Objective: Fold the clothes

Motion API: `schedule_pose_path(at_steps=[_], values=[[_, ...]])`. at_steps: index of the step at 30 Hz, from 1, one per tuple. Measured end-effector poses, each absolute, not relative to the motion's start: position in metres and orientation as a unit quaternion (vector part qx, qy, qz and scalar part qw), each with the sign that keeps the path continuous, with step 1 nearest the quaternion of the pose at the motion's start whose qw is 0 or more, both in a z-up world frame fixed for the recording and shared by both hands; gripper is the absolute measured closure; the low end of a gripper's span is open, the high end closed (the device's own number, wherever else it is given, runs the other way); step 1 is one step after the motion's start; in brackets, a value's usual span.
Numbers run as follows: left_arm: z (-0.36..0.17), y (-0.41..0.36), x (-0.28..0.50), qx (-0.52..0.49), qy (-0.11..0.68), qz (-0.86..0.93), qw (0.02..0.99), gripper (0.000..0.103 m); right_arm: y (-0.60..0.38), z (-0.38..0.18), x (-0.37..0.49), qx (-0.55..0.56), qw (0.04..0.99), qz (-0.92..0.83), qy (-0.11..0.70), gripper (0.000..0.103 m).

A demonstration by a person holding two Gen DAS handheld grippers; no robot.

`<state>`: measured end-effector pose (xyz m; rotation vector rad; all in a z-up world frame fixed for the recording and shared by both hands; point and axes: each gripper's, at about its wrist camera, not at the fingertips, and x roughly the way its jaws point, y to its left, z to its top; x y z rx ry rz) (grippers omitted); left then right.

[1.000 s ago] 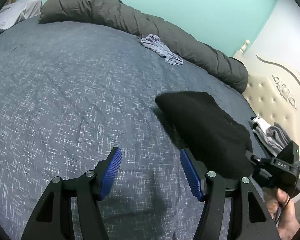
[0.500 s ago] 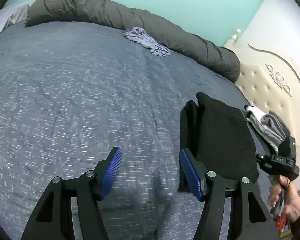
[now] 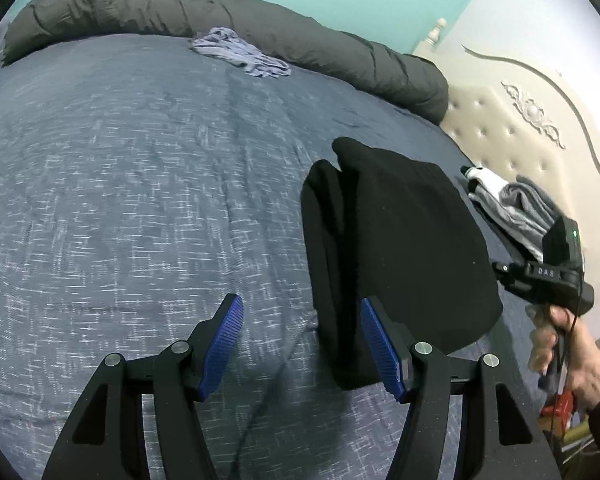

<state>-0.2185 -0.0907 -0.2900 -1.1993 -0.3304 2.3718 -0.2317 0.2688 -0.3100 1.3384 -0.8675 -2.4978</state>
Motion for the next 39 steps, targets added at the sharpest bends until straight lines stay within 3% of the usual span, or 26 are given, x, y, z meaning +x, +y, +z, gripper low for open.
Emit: schedule_pose_path(at_steps=[20, 28, 32, 39], values=[[-0.294, -0.081, -0.221, -0.443, -0.121, 0.856, 0.235, 0.038, 0.274, -0.310, -0.238, 0.467, 0.057, -0.849, -0.240, 0.098], [-0.289, -0.051, -0.214, -0.443, -0.104, 0.851, 0.261, 0.038, 0.277, -0.277, -0.233, 0.451, 0.008, -0.872, -0.190, 0.093], [-0.276, -0.035, -0.212, -0.425, -0.094, 0.861, 0.265, 0.038, 0.262, -0.253, -0.231, 0.429, 0.046, -0.890, -0.147, 0.092], [-0.291, 0.001, -0.222, -0.436, -0.058, 0.857, 0.271, 0.038, 0.209, -0.280, -0.236, 0.449, 0.083, -0.888, -0.053, 0.093]])
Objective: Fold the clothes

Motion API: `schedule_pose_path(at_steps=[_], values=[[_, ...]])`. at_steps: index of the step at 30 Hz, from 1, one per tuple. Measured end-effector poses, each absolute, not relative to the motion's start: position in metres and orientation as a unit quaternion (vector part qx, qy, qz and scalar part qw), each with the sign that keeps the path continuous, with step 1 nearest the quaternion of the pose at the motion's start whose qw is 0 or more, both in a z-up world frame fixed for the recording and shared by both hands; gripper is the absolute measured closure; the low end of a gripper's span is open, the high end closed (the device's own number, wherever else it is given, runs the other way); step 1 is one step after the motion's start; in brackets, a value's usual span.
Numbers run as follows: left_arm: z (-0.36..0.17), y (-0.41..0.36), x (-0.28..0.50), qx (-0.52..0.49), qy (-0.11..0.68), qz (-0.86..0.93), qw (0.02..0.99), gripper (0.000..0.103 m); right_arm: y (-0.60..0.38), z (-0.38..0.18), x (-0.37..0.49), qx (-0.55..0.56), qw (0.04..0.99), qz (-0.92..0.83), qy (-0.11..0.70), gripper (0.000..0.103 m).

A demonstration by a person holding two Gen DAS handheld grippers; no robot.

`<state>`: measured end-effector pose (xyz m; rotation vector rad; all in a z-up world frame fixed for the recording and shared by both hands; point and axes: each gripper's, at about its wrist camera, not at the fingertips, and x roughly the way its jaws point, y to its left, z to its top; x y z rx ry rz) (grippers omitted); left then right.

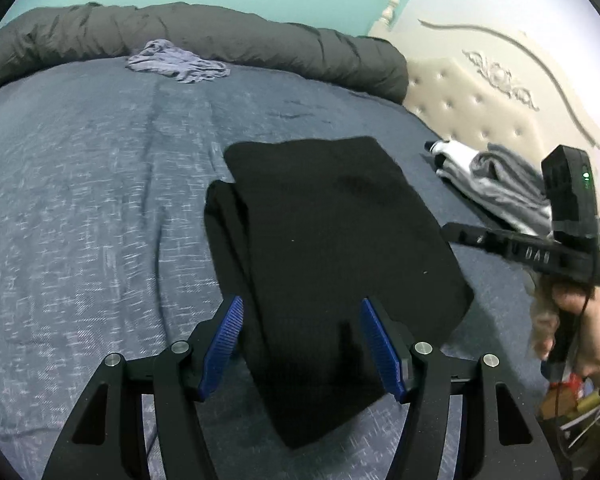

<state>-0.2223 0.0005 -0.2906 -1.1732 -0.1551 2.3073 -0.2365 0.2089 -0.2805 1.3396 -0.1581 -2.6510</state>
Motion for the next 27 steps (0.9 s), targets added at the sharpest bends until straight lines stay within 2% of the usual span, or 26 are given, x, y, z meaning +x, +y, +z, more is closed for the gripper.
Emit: schedule_pose_path(at_steps=[3, 7, 12, 17, 21, 27], values=[[-0.303, 0.015, -0.228, -0.448, -0.036, 0.851, 0.270, 0.038, 0.209, -0.300, -0.240, 0.456, 0.067, -0.887, -0.038, 0.093], [-0.319, 0.017, -0.232, -0.463, -0.034, 0.844, 0.269, 0.038, 0.211, -0.284, -0.242, 0.436, 0.077, -0.896, -0.038, 0.090], [-0.309, 0.018, -0.232, -0.449, -0.029, 0.852, 0.266, 0.038, 0.212, -0.265, -0.243, 0.412, 0.090, -0.906, -0.036, 0.090], [-0.314, 0.022, -0.233, -0.457, -0.022, 0.848, 0.267, 0.038, 0.200, -0.295, -0.260, 0.445, 0.068, -0.893, 0.020, 0.090], [-0.315, 0.022, -0.232, -0.457, -0.020, 0.849, 0.266, 0.038, 0.213, -0.325, -0.271, 0.460, 0.043, -0.887, 0.011, 0.090], [-0.319, 0.021, -0.234, -0.464, -0.020, 0.846, 0.262, 0.038, 0.217, -0.329, -0.278, 0.471, 0.044, -0.881, 0.006, 0.090]])
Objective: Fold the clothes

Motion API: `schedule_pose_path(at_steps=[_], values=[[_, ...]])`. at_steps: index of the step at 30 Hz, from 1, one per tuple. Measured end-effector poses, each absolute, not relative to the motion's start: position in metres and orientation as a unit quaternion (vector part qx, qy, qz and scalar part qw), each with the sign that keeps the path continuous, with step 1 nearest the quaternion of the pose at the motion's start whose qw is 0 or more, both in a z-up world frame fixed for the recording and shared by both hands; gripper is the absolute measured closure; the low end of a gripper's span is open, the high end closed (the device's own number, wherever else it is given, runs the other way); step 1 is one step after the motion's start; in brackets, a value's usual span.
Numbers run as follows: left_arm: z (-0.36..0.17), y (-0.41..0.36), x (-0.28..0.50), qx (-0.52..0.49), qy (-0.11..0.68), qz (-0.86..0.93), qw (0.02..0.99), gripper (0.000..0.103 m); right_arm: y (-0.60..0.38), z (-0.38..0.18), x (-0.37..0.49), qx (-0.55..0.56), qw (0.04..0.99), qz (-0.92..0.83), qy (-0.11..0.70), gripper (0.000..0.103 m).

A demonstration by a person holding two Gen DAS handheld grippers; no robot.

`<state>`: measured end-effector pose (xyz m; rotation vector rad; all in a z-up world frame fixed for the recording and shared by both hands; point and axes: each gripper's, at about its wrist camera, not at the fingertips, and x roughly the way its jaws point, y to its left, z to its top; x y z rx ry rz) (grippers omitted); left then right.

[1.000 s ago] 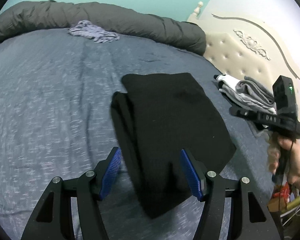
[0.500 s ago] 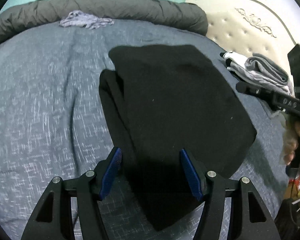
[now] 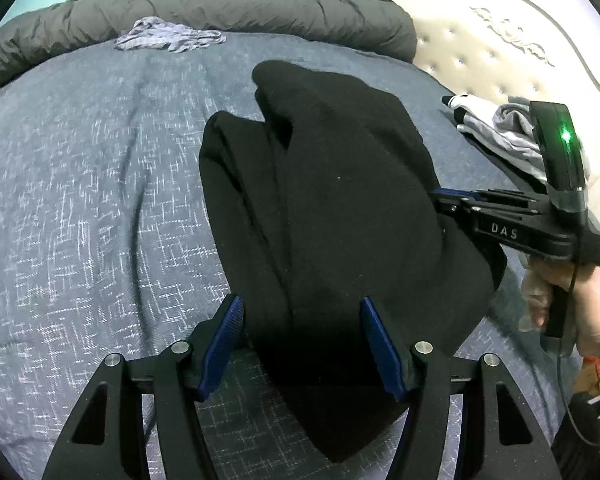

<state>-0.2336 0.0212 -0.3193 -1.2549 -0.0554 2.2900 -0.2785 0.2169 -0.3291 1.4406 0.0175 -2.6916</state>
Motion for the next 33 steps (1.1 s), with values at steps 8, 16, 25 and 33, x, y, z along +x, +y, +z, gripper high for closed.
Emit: schedule_pose_path(at_steps=[8, 16, 25, 33], values=[[-0.316, 0.023, -0.234, -0.464, -0.021, 0.847, 0.259, 0.038, 0.211, -0.269, -0.292, 0.420, 0.070, -0.905, -0.015, 0.090], [-0.288, 0.021, -0.265, -0.447, -0.034, 0.857, 0.255, 0.038, 0.197, -0.282, -0.326, 0.449, 0.075, -0.890, 0.008, 0.090], [-0.301, 0.036, -0.315, -0.477, -0.024, 0.845, 0.238, 0.037, 0.212, -0.321, -0.350, 0.498, 0.059, -0.865, -0.018, 0.097], [-0.288, 0.033, -0.300, -0.480, -0.024, 0.846, 0.233, 0.036, 0.227, -0.286, -0.333, 0.474, 0.079, -0.876, -0.048, 0.097]])
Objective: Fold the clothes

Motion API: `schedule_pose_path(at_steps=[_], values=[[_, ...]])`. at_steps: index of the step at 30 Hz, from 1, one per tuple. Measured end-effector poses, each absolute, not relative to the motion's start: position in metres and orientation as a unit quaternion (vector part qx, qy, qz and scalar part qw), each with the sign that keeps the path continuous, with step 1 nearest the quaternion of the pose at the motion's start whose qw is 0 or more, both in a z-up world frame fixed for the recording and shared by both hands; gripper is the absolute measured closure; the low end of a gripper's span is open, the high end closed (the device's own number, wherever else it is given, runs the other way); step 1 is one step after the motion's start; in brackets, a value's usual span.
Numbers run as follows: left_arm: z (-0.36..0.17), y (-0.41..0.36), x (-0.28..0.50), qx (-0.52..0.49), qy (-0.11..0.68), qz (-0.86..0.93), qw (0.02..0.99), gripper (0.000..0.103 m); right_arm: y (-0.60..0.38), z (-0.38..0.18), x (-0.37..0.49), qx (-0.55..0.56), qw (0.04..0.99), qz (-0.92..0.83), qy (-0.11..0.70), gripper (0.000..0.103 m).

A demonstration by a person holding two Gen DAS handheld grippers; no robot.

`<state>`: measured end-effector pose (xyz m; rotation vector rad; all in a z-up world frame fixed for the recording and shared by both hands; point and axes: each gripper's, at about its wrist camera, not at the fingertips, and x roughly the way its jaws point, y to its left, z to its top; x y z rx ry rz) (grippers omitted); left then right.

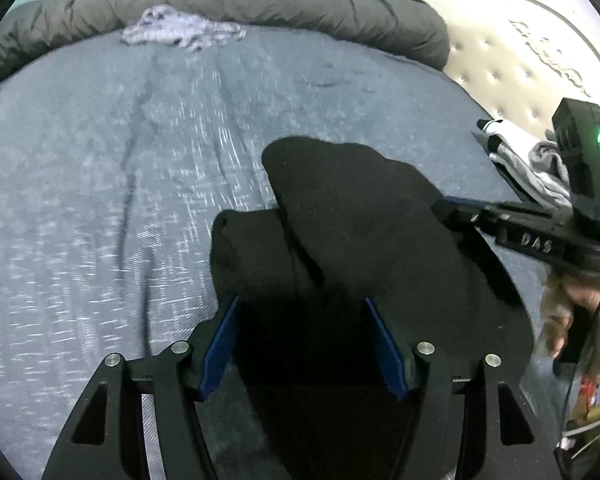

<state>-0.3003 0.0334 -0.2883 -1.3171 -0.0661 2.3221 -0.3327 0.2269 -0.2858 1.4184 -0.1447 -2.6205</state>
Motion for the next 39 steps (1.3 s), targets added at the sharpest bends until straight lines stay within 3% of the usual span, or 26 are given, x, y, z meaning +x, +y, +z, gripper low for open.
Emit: schedule_pose_path(at_steps=[7, 23, 31, 39], values=[[-0.273, 0.040, -0.271, -0.478, -0.013, 0.846, 0.238, 0.036, 0.229, -0.258, -0.268, 0.456, 0.104, -0.882, -0.048, 0.097], [-0.296, 0.074, -0.237, -0.508, 0.019, 0.831, 0.224, 0.036, 0.226, -0.316, -0.235, 0.504, 0.095, -0.858, -0.040, 0.097], [-0.291, 0.064, -0.231, -0.495, 0.005, 0.839, 0.225, 0.036, 0.244, -0.282, -0.214, 0.461, 0.133, -0.874, -0.080, 0.097], [-0.288, 0.042, -0.220, -0.500, -0.026, 0.839, 0.213, 0.036, 0.225, -0.311, -0.205, 0.490, 0.130, -0.862, -0.021, 0.097]])
